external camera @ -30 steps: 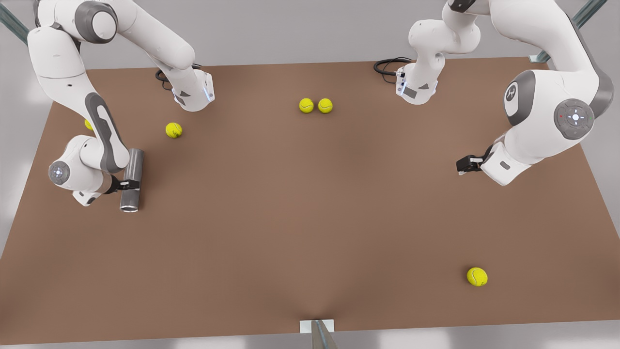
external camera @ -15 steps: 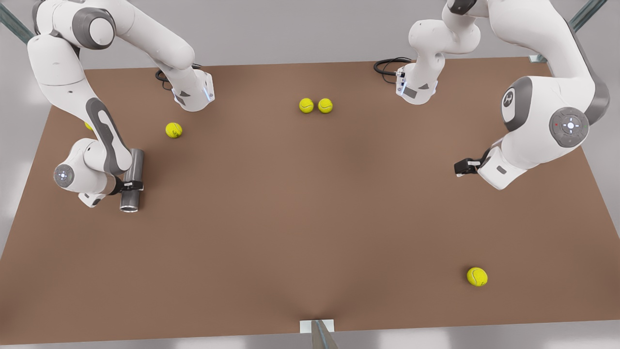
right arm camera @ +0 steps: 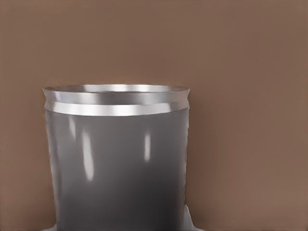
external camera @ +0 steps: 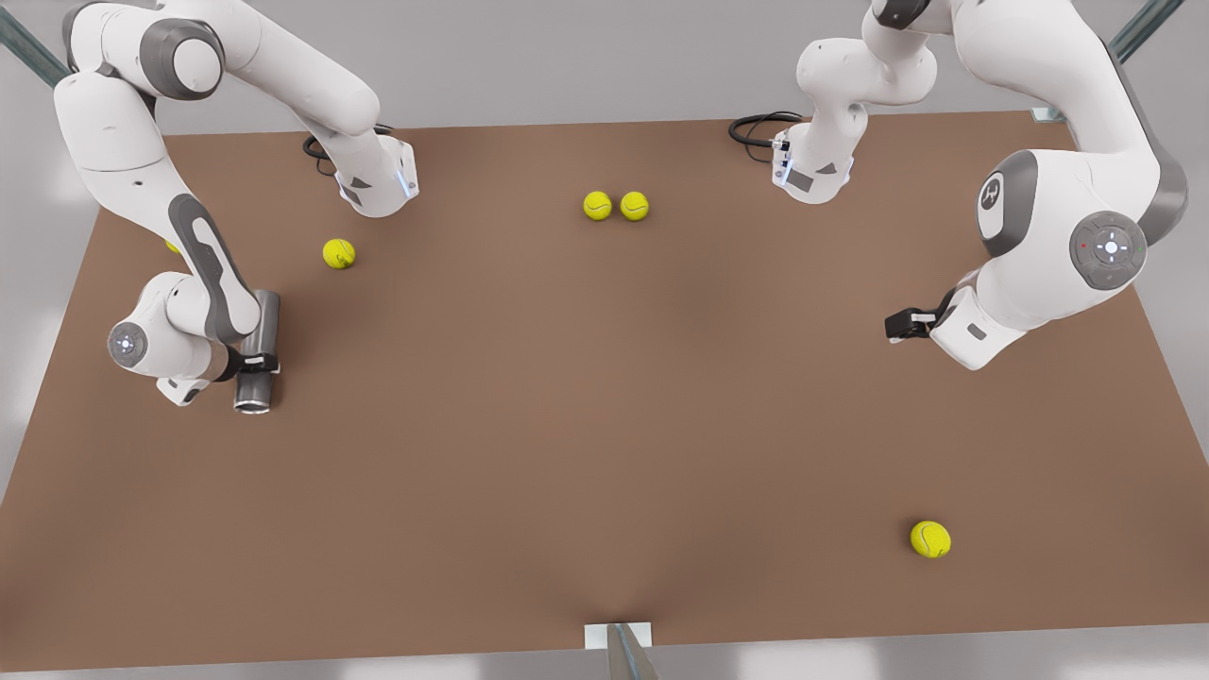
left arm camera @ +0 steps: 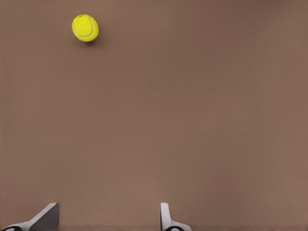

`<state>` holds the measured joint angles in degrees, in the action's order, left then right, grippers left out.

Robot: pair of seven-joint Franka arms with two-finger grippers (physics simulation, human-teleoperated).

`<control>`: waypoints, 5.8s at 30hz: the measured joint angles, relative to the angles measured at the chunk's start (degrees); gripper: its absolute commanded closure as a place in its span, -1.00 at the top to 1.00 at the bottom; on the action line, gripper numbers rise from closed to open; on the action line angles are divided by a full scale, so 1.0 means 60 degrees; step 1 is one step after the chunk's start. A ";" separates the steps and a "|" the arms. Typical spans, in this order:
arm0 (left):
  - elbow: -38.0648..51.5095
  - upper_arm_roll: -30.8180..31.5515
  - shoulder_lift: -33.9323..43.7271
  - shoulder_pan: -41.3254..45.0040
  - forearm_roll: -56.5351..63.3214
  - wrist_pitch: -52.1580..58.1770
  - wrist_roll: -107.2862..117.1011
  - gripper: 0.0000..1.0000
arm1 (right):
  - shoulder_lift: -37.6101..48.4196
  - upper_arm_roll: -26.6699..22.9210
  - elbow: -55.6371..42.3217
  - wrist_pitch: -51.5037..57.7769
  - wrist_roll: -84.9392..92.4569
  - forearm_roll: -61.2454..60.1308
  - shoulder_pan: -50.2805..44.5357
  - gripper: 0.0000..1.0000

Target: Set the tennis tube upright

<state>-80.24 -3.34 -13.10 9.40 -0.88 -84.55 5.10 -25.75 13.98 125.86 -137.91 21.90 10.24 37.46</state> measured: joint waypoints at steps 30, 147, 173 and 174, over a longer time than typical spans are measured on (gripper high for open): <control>0.0000 0.0000 0.0000 -0.0005 0.0000 0.0015 0.0000 1.00 | 0.0002 0.0645 -0.2474 0.0468 -0.0090 0.0127 -0.3543 0.28; 0.0167 0.2974 -0.7621 0.1540 -1.4570 -0.7673 -0.5844 0.99 | 0.1786 0.0350 -0.8862 0.9083 -0.4337 -0.0009 -0.5154 1.00; 0.0235 0.2973 -0.7618 0.1611 -1.4649 -0.7720 -0.5772 -0.05 | 0.1786 0.0350 -0.8862 0.9083 -0.4323 -0.0036 -0.5162 1.00; 0.0234 0.2973 -0.7596 0.1611 -1.4647 -0.7706 -0.5646 -0.07 | 0.1786 0.0350 -0.8862 0.9083 -0.4323 -0.0023 -0.5168 1.00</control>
<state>-78.84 14.50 -58.67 19.07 -88.77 -130.79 -28.78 -15.04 16.08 72.69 -83.41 -4.04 10.10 6.45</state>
